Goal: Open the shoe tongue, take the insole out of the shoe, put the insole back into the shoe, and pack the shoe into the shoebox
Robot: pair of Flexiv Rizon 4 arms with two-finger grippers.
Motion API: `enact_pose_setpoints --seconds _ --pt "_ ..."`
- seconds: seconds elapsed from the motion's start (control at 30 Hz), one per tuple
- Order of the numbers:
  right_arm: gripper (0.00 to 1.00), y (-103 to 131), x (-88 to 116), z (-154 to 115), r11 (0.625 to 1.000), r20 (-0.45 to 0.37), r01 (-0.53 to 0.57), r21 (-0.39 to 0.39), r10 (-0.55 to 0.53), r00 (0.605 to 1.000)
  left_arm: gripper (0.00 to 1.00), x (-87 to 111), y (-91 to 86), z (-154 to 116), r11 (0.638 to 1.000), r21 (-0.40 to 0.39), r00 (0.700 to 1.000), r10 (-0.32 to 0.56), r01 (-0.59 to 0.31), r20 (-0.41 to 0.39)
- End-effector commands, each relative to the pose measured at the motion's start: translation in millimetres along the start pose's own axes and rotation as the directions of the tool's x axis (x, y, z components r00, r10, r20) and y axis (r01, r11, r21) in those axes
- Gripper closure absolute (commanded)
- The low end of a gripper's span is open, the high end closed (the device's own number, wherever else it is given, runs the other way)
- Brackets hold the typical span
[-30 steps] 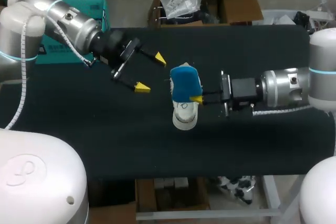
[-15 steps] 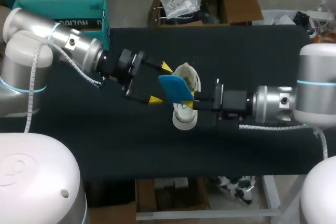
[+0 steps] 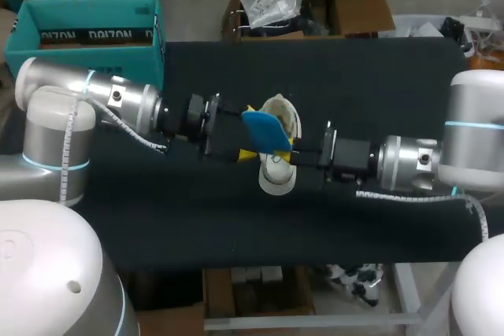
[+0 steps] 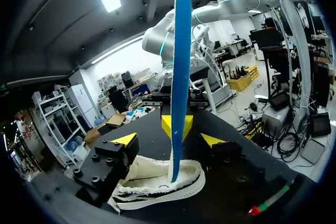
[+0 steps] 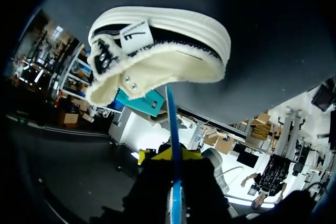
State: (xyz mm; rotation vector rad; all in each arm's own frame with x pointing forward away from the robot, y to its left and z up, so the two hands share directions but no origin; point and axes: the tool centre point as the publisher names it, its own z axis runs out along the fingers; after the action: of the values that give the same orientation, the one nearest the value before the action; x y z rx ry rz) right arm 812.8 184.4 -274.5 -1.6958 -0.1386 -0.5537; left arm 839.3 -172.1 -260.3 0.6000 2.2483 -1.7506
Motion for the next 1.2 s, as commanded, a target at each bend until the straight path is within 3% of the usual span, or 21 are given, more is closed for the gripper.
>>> enact_pose_setpoints --seconds 0.03,0.1,0.23,0.57,0.63,0.93,1.2 --pt "1.0 4 3 3 1.0 0.0 0.0 0.004 0.0 1.0 0.46 -6.9 7.4 7 1.0 0.013 1.0 0.003 -0.002 -0.029" --pt "1.0 5 4 4 1.0 -0.001 0.0 0.001 0.0 1.0 0.51 -7.5 8.2 8 1.0 0.021 0.999 0.008 -0.007 -0.042" --pt "1.0 8 6 3 1.0 0.001 0.01 -0.006 -0.01 1.0 0.45 -11.1 13.2 11 1.0 0.012 0.998 0.006 -0.006 -0.058" --pt "1.0 11 9 2 1.0 -0.008 0.026 -0.015 -0.026 1.0 0.49 -12.5 19.4 13 1.0 0.01 0.995 0.016 -0.015 -0.1" --pt "1.0 14 10 2 0.999 -0.008 0.027 -0.019 -0.027 1.0 0.38 -11.4 21.8 14 1.0 0.009 0.994 0.016 -0.015 -0.105" --pt "1.0 28 11 4 0.999 -0.005 0.029 -0.031 -0.03 1.0 0.5 -8.3 29.7 12 1.0 0.009 0.992 0.009 -0.008 -0.129" --pt "1.0 39 14 5 0.998 -0.011 0.053 -0.034 -0.053 0.999 0.51 -5.8 36.2 13 1.0 0.0 0.988 0.002 -0.002 -0.154"
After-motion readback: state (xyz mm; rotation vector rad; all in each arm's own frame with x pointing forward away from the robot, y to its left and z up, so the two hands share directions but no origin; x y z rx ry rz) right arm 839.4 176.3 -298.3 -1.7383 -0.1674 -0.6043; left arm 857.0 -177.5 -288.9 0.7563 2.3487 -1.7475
